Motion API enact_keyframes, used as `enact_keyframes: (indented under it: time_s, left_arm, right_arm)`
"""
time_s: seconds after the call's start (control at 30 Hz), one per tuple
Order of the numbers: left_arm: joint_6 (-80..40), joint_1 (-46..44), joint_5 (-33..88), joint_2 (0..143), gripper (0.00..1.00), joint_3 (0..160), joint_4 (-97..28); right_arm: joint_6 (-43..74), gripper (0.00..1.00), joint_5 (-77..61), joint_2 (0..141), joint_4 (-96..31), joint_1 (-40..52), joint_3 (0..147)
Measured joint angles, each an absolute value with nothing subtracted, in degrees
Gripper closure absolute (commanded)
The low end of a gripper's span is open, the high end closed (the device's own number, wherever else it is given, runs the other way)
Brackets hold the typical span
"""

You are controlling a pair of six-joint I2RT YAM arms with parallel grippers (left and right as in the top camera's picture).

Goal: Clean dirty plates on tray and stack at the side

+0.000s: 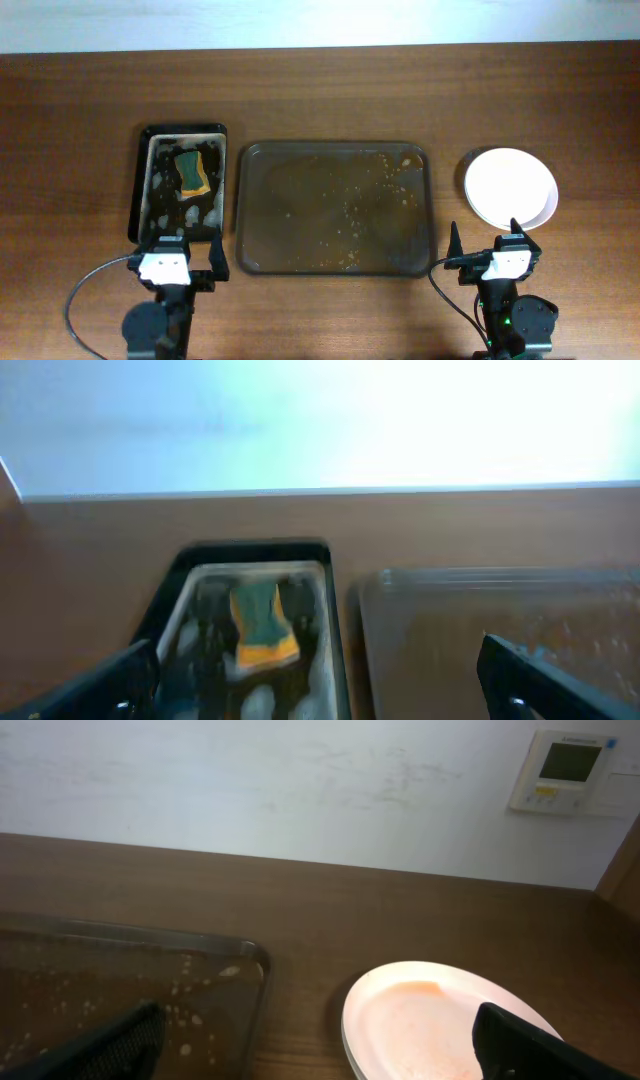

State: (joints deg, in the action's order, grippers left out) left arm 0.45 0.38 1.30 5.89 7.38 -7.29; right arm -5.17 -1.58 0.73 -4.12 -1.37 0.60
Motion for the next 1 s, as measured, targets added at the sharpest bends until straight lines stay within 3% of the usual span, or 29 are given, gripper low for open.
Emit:
enact_keyframes:
  time_s: [0.27, 0.5, 1.0]
  left_arm:
    - [0.7, 0.4, 1.3, 0.9, 0.0, 1.1, 6.3]
    - [2.0, 0.4, 1.3, 0.8, 0.0, 0.8, -4.4]
    - [2.2, 0.4, 1.3, 0.8, 0.0, 0.7, -4.5]
  right_arm:
    - [-5.2, 0.01, -1.6, 0.7, -4.1, -1.4, 0.6]
    - [-5.2, 0.02, -1.6, 0.7, -4.1, -1.4, 0.6]
    - [-5.2, 0.01, -1.6, 0.7, -4.1, -1.4, 0.6]
